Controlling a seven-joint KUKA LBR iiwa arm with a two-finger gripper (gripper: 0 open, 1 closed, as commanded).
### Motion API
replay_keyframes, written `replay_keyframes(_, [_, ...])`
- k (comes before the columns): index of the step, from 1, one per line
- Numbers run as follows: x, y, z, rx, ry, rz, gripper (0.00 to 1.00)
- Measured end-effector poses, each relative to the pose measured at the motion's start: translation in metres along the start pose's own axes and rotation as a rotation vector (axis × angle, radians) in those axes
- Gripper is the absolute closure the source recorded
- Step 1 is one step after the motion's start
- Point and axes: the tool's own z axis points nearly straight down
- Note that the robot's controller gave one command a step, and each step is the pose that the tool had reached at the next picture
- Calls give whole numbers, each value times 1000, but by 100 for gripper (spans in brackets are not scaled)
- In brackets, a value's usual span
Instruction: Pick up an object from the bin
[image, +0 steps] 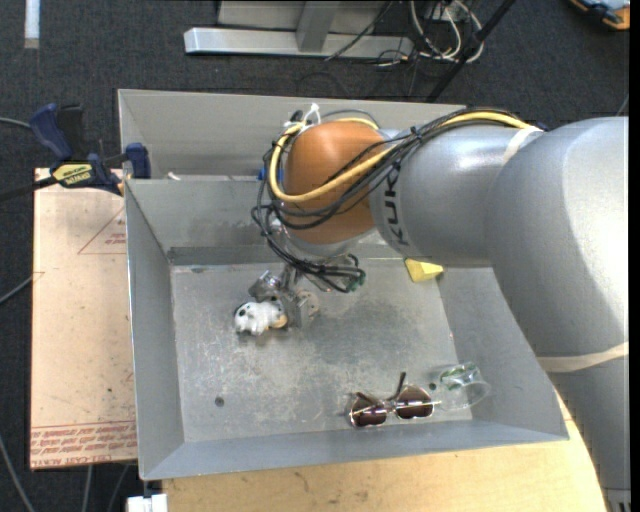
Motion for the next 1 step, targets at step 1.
replay_keyframes(1, [0,0,0,0,0,0,100])
